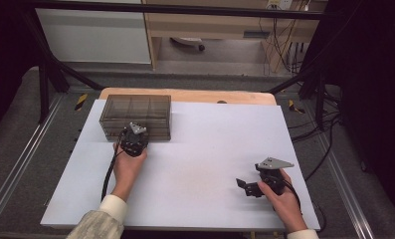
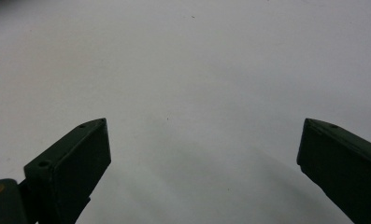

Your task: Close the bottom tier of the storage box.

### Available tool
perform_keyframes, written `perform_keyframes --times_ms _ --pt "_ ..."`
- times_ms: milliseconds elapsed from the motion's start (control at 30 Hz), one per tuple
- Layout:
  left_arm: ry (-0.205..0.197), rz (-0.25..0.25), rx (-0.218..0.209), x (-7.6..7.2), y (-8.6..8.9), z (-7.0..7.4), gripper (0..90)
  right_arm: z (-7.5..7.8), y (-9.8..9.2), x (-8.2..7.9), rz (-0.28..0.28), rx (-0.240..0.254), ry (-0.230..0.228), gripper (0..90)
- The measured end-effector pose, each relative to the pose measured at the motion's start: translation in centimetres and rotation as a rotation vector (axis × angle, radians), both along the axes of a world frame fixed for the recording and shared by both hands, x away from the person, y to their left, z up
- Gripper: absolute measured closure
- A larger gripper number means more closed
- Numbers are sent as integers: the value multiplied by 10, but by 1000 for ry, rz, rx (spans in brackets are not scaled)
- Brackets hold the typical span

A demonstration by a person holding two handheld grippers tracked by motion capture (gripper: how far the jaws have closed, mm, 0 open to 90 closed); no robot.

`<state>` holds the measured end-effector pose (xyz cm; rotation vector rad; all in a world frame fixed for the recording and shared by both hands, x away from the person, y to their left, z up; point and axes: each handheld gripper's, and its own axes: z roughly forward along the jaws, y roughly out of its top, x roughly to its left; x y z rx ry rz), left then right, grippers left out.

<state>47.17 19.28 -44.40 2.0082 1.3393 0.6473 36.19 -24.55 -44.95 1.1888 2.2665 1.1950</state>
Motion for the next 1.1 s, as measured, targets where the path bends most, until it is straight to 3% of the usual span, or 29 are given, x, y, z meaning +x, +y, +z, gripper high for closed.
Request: perform_keyframes --times_ms 433,1100 --pt "-1 2 -4 2 1 -1 900 1 1 -1 11 16 -3 25" --pt "-3 2 -16 4 0 -3 900 0 2 -1 11 2 0 28"
